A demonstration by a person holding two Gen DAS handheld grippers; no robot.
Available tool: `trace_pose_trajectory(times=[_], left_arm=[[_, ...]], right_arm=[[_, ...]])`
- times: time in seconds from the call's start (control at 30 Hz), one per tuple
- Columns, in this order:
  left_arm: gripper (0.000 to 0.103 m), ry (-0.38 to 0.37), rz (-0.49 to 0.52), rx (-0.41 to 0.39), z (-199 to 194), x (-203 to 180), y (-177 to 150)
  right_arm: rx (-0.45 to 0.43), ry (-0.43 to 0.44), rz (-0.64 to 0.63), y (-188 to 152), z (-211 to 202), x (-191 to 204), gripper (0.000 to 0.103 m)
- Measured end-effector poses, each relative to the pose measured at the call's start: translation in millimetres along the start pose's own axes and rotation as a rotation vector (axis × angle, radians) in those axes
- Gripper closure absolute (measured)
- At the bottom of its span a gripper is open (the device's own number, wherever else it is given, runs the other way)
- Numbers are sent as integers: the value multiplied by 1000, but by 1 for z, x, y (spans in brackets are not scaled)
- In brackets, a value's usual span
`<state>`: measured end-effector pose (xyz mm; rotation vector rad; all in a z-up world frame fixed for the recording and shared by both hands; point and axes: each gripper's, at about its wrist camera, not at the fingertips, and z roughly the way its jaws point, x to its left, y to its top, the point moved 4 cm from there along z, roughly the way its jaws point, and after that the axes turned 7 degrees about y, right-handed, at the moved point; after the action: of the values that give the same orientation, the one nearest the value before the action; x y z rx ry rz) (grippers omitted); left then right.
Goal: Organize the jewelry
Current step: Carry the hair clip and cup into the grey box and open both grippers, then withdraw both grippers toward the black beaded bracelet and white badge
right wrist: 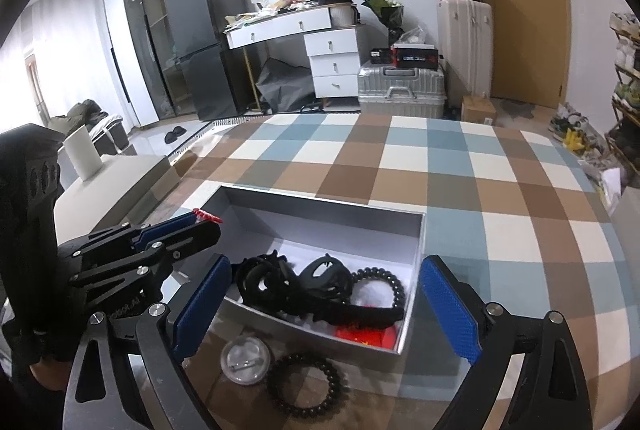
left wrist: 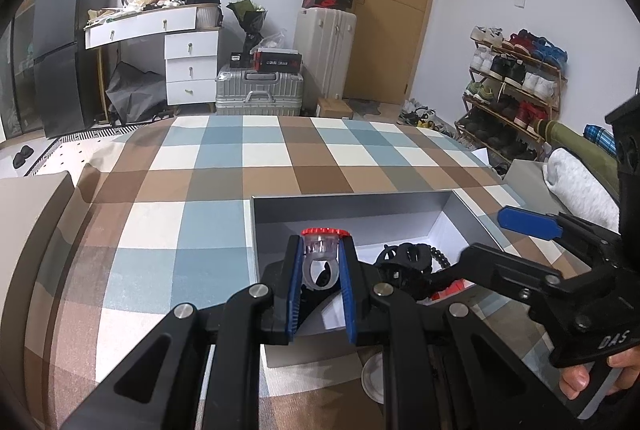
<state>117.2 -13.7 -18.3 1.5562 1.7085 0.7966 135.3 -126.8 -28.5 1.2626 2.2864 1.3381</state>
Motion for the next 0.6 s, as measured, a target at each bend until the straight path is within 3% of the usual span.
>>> trace_pose_trajectory(times=[0.2, 0.27, 0.37, 0.43, 0.53, 0.6], left_arm=[[90, -30, -4, -42, -8, -1, 3], [84, -35, 1, -50, -9, -3, 4], [65, -33, 3, -52, -10, -2, 3], [39, -23, -2, -53, -12, 0, 2], [24, -25, -28, -60, -17, 5, 1], [19, -15, -46, -72, -23, 9, -1]], right_arm=[[-6, -10, 11, -3, -8, -5, 5], [-10, -9, 17, -5, -11, -6, 5], [-15, -13, 21, -8, -17, -7, 5], [-15, -17, 23, -11, -20, -9, 5], [-15, -23, 30, -15, -25, -12, 5], [-7, -20, 39, -19, -26, -14, 4]])
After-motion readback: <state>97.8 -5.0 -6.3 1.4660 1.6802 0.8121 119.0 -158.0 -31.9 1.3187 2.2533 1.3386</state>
